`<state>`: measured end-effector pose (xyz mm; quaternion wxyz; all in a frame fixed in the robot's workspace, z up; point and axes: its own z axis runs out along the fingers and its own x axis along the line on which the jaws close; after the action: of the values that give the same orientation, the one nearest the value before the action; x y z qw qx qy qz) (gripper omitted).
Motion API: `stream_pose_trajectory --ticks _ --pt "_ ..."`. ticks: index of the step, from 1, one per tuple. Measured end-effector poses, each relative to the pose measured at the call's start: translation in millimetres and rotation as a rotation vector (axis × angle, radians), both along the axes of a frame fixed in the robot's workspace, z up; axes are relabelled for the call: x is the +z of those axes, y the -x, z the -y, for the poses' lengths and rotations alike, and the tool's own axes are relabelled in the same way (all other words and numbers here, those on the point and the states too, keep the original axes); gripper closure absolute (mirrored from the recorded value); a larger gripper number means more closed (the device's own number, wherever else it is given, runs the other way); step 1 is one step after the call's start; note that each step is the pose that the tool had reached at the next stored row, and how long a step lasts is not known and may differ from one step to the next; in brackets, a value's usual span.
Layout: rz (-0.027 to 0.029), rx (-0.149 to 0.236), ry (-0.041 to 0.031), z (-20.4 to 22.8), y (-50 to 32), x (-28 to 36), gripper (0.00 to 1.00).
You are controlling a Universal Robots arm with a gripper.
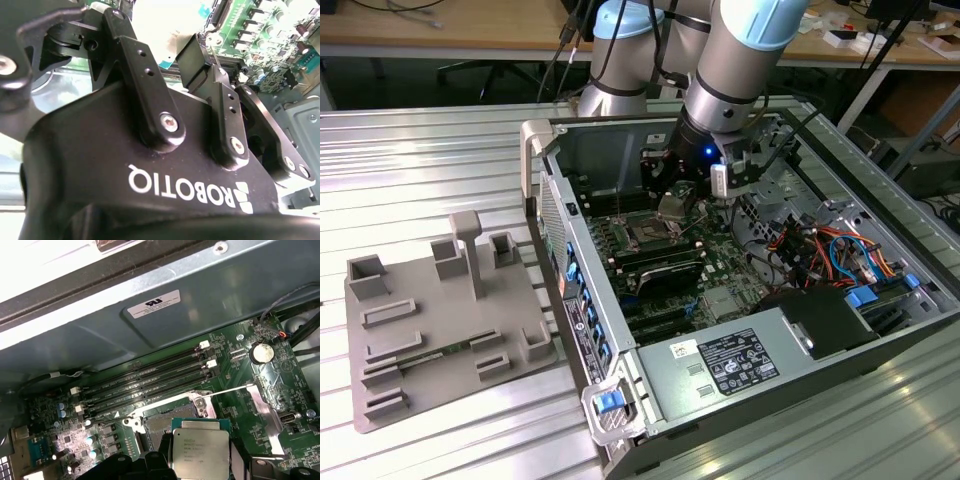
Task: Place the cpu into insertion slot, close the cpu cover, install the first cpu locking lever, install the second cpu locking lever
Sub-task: 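Place the cpu into insertion slot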
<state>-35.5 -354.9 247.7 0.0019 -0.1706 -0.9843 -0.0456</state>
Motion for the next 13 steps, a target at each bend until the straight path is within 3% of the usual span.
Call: stream_pose_trajectory --ticks 13 --pt "0.0 -0.04 0.0001 0.0 0.0 -0.3 0.45"
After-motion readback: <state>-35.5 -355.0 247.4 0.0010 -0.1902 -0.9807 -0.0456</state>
